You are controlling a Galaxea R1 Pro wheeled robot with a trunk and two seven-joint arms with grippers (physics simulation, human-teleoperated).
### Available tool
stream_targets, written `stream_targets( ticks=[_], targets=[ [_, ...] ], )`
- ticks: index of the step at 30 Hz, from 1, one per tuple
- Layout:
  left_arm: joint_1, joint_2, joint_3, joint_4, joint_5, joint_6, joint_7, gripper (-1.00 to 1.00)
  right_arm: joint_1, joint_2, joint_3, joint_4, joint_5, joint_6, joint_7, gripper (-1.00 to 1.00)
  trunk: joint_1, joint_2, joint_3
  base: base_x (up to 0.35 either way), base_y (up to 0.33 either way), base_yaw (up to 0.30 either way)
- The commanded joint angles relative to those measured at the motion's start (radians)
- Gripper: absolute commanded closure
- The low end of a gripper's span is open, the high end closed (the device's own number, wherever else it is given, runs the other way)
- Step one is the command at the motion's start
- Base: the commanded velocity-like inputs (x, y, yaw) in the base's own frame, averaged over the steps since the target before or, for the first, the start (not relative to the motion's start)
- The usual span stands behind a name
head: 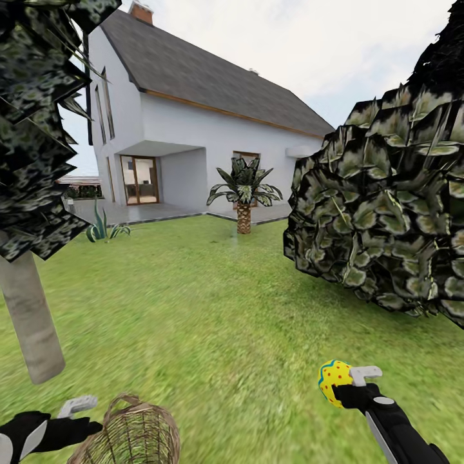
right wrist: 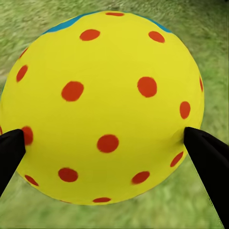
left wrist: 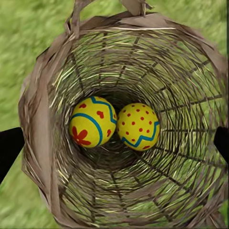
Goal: Take the three Easter eggs out of the wicker basket on the lawn in the garden, then place them on the lawn next to a single tree (choose any tree) so that all three eggs are next to the same tree and none are left in the basket.
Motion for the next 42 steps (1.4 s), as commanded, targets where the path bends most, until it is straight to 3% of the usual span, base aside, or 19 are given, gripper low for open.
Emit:
stream_targets(
  ticks=[1, 14, 22, 24, 26, 28, 39, 42],
  targets=[
    [-0.001, -0.001, 0.008, 0.0, -0.005, 0.008, -0.003, -1.0, 0.0, 0.0, -0.001, -0.001, 0.0, 0.005, 0.003, 1.0, 0.0, -0.001, -0.001, 0.165, -0.243, 0.0],
    [-0.001, -0.001, 0.009, -0.002, -0.003, 0.012, -0.006, -1.0, 0.0, 0.003, 0.005, -0.001, 0.003, 0.005, 0.001, 1.0, 0.0, -0.001, -0.001, 0.18, -0.279, 0.0],
    [-0.001, 0.003, 0.01, -0.002, -0.003, 0.013, -0.005, -1.0, 0.0, 0.011, 0.005, 0.0, 0.003, 0.005, 0.001, 1.0, 0.0, -0.001, -0.001, -0.002, -0.012, 0.0],
    [-0.001, 0.013, 0.009, -0.001, -0.005, 0.013, -0.005, -1.0, 0.0, 0.011, 0.005, 0.0, 0.003, 0.005, 0.001, 1.0, 0.0, -0.001, -0.001, -0.063, 0.088, 0.0],
    [-0.001, 0.06, 0.007, 0.0, -0.007, 0.012, -0.006, -1.0, 0.0, 0.011, 0.005, 0.001, 0.003, 0.005, 0.001, 1.0, 0.0, -0.001, -0.001, -0.012, 0.017, 0.0],
    [-0.001, 0.076, 0.006, 0.001, -0.008, 0.011, -0.007, -1.0, 0.0, 0.011, 0.006, 0.001, 0.002, 0.005, 0.001, 1.0, 0.0, -0.001, -0.001, -0.003, 0.004, 0.0],
    [-0.001, 0.07, 0.008, -0.001, -0.022, 0.01, -0.005, -1.0, 0.0, 0.011, 0.004, -0.002, 0.003, 0.005, 0.001, 1.0, 0.0, -0.001, -0.001, 0.0, 0.0, 0.0],
    [-0.001, 0.069, 0.009, -0.002, -0.021, 0.014, -0.004, -1.0, 0.0, 0.01, 0.004, -0.002, 0.003, 0.006, 0.001, 1.0, 0.012, -0.022, -0.011, 0.0, 0.0, 0.0]
  ],
)
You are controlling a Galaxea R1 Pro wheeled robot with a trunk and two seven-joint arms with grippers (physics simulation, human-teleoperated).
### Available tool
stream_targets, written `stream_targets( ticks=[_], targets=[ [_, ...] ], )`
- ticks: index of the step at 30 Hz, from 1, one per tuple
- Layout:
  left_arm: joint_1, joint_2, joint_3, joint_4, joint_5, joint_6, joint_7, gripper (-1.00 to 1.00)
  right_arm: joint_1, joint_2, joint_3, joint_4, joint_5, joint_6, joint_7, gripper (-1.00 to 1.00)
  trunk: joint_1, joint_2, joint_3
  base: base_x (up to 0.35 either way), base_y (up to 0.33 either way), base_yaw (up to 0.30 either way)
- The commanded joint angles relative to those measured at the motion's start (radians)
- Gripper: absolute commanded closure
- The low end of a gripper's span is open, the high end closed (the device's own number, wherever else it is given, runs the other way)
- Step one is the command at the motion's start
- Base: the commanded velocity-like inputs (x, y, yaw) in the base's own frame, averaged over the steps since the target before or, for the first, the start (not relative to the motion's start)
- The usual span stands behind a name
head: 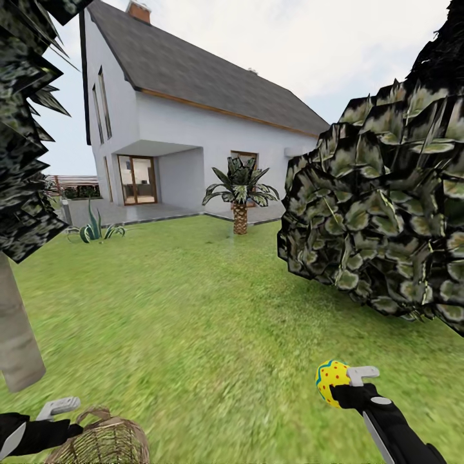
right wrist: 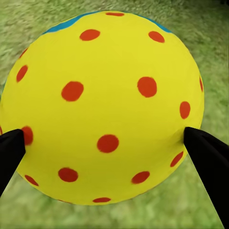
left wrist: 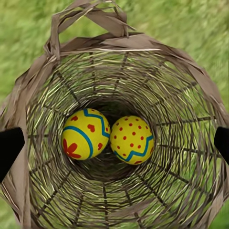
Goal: Take the three Easter eggs out of the wicker basket on the lawn in the garden, then place them on the lawn next to a single tree (choose any tree) so that all three eggs are next to the same tree and none are left in the basket.
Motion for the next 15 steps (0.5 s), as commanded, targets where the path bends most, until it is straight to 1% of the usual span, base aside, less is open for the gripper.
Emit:
stream_targets(
  ticks=[1, 8, 12, 13, 14, 15],
  targets=[
    [-0.001, 0.0, 0.009, 0.0, -0.006, 0.007, -0.003, -1.0, 0.0, 0.0, 0.0, -0.001, 0.001, 0.006, 0.002, 1.0, 0.004, -0.008, -0.004, 0.0, 0.0, 0.0],
    [-0.001, -0.005, 0.011, 0.0, -0.005, 0.009, -0.001, -1.0, 0.0, -0.001, 0.0, -0.002, 0.0, 0.003, 0.004, 1.0, 0.031, -0.057, -0.026, 0.0, 0.0, 0.0],
    [-0.001, -0.008, 0.011, 0.0, -0.005, 0.008, -0.001, -1.0, 0.0, -0.002, 0.024, -0.012, 0.001, -0.005, 0.012, 1.0, 0.046, -0.085, -0.039, 0.0, 0.0, 0.0],
    [-0.001, -0.011, 0.011, 0.0, -0.005, 0.008, -0.001, -1.0, 0.0, -0.002, 0.02, -0.021, 0.0, -0.006, 0.005, 1.0, 0.05, -0.092, -0.042, 0.0, 0.0, 0.0],
    [-0.001, -0.011, 0.011, 0.0, -0.005, 0.008, -0.001, -1.0, 0.0, -0.005, 0.015, -0.058, -0.006, -0.005, -0.003, 1.0, 0.054, -0.099, -0.045, 0.0, 0.0, 0.0],
    [-0.001, -0.011, 0.011, 0.0, -0.005, 0.008, -0.001, -1.0, 0.0, -0.006, 0.009, -0.075, -0.01, -0.004, -0.007, 1.0, 0.058, -0.106, -0.048, 0.0, 0.0, 0.0]
  ],
)
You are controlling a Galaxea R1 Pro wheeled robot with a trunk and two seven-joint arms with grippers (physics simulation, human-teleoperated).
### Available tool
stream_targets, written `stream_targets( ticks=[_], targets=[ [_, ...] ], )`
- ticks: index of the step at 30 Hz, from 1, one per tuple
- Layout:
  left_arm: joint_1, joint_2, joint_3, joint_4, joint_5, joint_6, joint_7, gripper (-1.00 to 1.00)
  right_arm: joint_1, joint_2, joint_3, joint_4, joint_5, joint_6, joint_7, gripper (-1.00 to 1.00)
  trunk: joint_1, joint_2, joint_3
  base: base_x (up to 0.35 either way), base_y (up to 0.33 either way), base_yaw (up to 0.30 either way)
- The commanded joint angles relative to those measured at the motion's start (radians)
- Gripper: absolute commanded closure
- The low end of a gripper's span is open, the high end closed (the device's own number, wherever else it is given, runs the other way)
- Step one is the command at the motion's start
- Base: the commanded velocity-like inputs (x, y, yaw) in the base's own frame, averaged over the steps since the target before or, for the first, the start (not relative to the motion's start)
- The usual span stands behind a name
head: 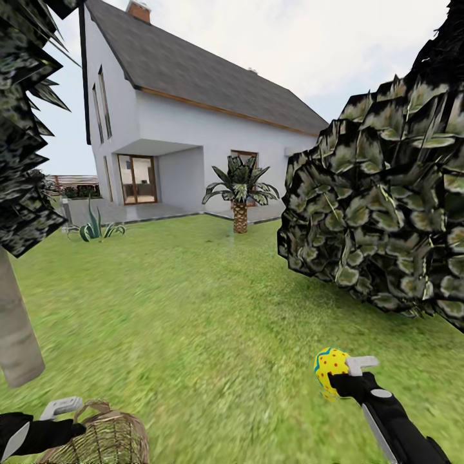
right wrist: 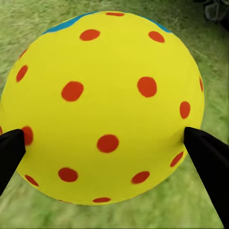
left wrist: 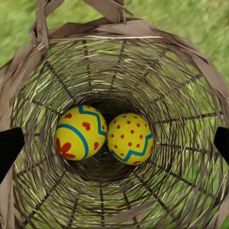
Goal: Take the three Easter eggs out of the wicker basket on the lawn in the garden, then place them on the lawn next to a single tree (choose any tree) so that all three eggs are next to the same tree and none are left in the basket.
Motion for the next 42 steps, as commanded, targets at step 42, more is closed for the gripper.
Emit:
stream_targets(
  ticks=[42],
  targets=[
    [-0.001, -0.05, 0.008, 0.0, -0.007, 0.006, -0.002, -1.0, 0.0, 0.004, -0.003, -0.018, 0.005, 0.009, 0.003, 1.0, 0.161, -0.295, -0.133, 0.0, 0.0, 0.028]
  ],
)
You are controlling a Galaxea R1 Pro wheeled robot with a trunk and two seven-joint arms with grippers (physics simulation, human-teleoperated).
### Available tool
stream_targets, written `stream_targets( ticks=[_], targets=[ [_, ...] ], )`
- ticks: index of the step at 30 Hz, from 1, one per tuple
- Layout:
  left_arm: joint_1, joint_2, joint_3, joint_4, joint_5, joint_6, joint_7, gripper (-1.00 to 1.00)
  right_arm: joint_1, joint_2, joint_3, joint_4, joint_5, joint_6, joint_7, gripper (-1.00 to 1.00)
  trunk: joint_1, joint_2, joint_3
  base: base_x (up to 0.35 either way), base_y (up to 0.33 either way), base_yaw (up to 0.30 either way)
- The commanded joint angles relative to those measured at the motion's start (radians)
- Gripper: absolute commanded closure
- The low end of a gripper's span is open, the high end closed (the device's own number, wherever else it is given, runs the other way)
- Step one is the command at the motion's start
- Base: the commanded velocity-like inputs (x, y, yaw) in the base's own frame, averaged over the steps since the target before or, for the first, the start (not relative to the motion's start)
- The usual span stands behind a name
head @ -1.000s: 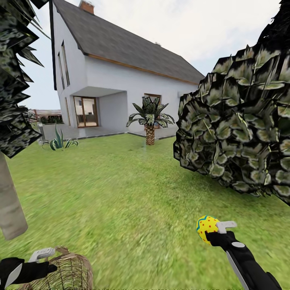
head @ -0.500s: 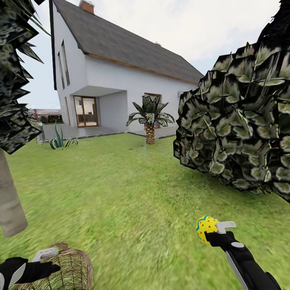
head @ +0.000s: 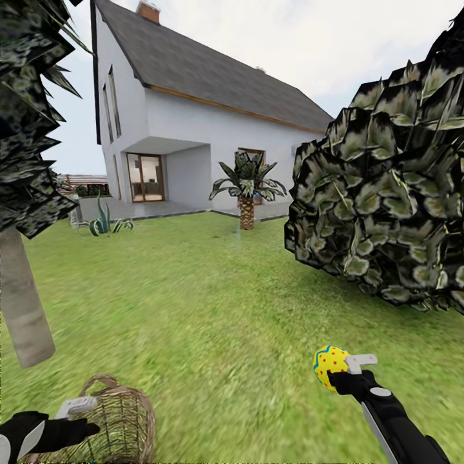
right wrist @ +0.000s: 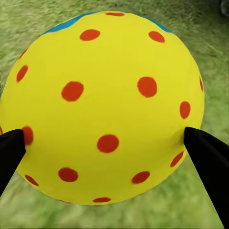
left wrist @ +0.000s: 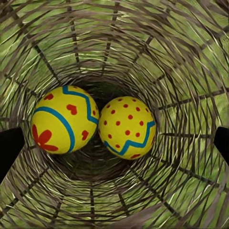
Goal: Take the three Easter eggs out of the wicker basket on the lawn in the garden, then place them on the lawn next to a single tree (choose any tree) so that all three eggs are next to the same tree and none are left in the basket.
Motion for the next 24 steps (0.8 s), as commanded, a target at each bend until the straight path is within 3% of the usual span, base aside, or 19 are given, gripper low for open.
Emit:
stream_targets(
  ticks=[1, 7, 15, 21, 24],
  targets=[
    [-0.001, -0.001, 0.009, 0.0, -0.006, 0.006, -0.003, -1.0, 0.0, 0.0, 0.0, -0.002, 0.001, 0.006, 0.002, 1.0, 0.004, -0.008, -0.004, 0.0, 0.0, 0.021],
    [-0.001, -0.003, 0.009, -0.001, -0.005, 0.005, -0.004, -1.0, 0.0, 0.0, 0.001, -0.001, 0.001, 0.009, 0.002, 1.0, 0.008, -0.015, -0.008, 0.015, -0.01, 0.003],
    [-0.001, -0.026, 0.008, -0.001, -0.006, 0.006, -0.004, -1.0, 0.0, 0.001, 0.002, 0.001, 0.001, 0.009, 0.003, 1.0, 0.008, -0.015, -0.008, 0.225, -0.197, 0.012],
    [-0.001, -0.026, 0.009, -0.001, -0.005, 0.005, -0.006, -1.0, 0.0, 0.006, 0.01, 0.007, 0.004, 0.006, 0.001, 1.0, 0.008, -0.015, -0.008, 0.027, -0.028, 0.261],
    [-0.001, -0.026, 0.01, -0.001, -0.005, 0.005, -0.006, -1.0, 0.0, 0.027, 0.011, 0.01, 0.005, 0.006, 0.0, 1.0, 0.008, -0.015, -0.008, 0.001, -0.001, 0.295]
  ],
)
